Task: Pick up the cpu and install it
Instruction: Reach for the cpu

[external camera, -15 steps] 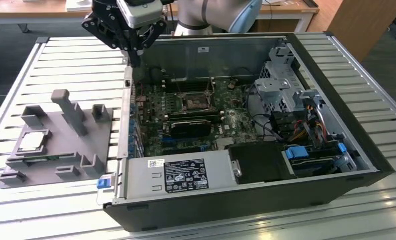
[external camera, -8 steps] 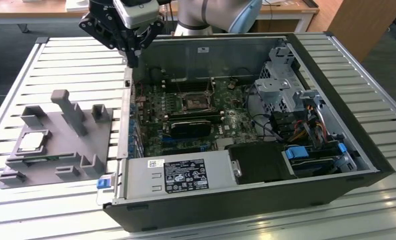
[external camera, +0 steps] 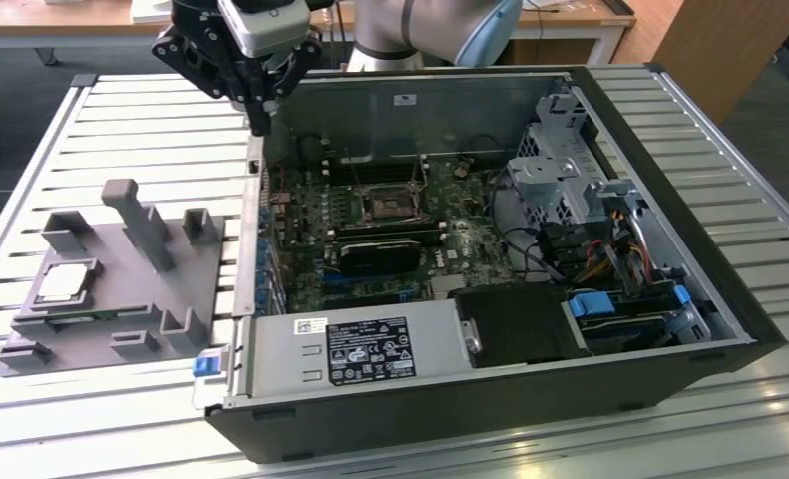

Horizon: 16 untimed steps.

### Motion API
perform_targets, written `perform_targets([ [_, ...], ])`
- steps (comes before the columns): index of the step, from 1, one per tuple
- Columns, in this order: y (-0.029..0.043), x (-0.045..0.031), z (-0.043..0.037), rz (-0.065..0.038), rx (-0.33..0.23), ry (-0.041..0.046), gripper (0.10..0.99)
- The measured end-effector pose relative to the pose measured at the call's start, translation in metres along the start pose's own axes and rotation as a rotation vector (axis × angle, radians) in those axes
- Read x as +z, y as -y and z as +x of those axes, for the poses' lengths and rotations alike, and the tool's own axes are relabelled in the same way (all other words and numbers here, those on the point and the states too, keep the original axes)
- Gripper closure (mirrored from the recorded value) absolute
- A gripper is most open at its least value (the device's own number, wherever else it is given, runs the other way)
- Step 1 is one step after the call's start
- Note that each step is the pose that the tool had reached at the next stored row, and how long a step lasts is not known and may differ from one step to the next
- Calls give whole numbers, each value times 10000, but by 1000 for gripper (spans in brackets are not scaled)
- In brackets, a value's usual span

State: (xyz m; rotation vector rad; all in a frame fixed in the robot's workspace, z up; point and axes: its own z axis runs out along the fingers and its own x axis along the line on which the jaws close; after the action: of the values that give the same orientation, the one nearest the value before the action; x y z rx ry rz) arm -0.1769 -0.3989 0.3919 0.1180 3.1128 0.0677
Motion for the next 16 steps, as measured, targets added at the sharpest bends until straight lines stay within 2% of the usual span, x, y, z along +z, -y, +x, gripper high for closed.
perform_targets([
  [16,5,-1,69,0,1,0,980],
])
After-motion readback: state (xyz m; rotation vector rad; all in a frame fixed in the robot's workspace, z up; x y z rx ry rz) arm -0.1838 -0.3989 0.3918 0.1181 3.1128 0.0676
